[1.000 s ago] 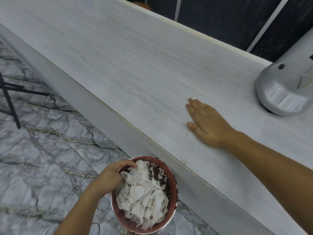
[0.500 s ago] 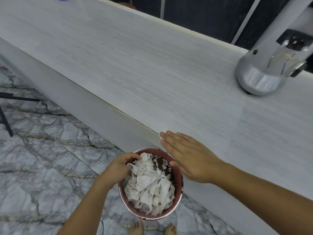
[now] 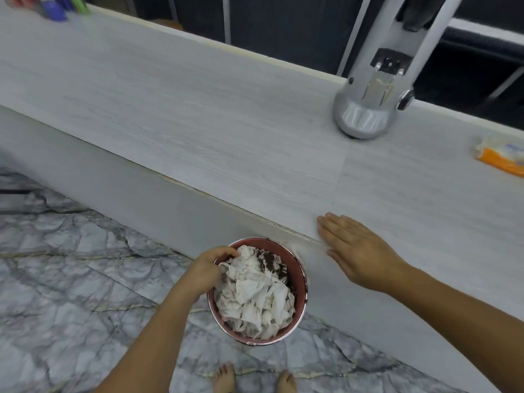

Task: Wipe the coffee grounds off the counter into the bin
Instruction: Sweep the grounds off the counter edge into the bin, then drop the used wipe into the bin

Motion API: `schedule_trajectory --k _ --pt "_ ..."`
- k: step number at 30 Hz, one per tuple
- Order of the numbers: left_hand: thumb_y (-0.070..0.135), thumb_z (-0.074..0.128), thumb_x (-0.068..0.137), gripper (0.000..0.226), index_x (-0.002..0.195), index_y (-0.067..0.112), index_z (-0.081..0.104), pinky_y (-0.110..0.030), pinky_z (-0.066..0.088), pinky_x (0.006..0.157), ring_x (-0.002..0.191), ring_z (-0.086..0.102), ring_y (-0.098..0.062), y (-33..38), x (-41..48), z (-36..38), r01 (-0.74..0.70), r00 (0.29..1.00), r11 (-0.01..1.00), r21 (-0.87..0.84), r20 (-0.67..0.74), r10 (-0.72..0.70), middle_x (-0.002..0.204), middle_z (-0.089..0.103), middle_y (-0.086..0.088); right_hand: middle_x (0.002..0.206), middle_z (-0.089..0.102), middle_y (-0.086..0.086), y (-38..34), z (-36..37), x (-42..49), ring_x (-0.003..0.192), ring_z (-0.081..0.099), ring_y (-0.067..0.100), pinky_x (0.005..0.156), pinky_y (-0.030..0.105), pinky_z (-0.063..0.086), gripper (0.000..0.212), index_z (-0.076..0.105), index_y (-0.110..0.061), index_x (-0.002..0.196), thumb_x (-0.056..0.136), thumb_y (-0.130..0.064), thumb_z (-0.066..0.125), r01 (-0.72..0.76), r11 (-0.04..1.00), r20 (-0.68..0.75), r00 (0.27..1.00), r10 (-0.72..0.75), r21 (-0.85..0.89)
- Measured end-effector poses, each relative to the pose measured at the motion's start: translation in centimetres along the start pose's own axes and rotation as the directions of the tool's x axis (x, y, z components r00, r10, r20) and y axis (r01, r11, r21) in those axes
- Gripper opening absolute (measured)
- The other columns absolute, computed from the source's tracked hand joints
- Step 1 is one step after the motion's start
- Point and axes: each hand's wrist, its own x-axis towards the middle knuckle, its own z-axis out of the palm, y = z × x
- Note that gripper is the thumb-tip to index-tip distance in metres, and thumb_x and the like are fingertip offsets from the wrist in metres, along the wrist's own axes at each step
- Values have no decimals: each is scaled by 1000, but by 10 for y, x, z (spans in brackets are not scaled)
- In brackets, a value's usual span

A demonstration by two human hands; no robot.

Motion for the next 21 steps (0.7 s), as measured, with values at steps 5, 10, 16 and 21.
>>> schedule_trajectory --k 5,10,16,21 --pt "-24 37 69 75 96 34 77 -29 58 67 110 64 -21 -4 -2 21 -5 1000 1000 -12 -14 5 120 68 3 129 66 12 -58 31 -20 111 66 28 92 41 55 44 57 -9 135 100 -17 32 -52 955 9 999 52 293" --pt "-27 35 73 71 106 21 75 -16 54 63 101 62 -7 -16 -4 35 13 1000 1000 -25 -9 -13 116 66 8 100 74 -7 -82 78 -27 90 65 9 81 24 49 31 71 -23 114 98 -13 47 -660 350 312 671 673 665" --pt "-30 40 64 73 103 20 75 -35 57 82 115 60 -25 -98 2 28 70 993 997 -30 -98 -73 124 65 -2 113 68 10 -93 151 -81 107 62 28 87 27 40 30 66 -5 122 98 -13 49 -866 -85 618 280 735 493" --pt "-33 47 63 75 96 28 76 -16 54 75 116 59 -29 -194 13 32 161 960 984 -70 -220 -173 123 65 -9 94 71 14 -101 223 -114 69 58 17 61 18 43 38 61 -4 129 93 -4 50 -945 13 711 255 655 328"
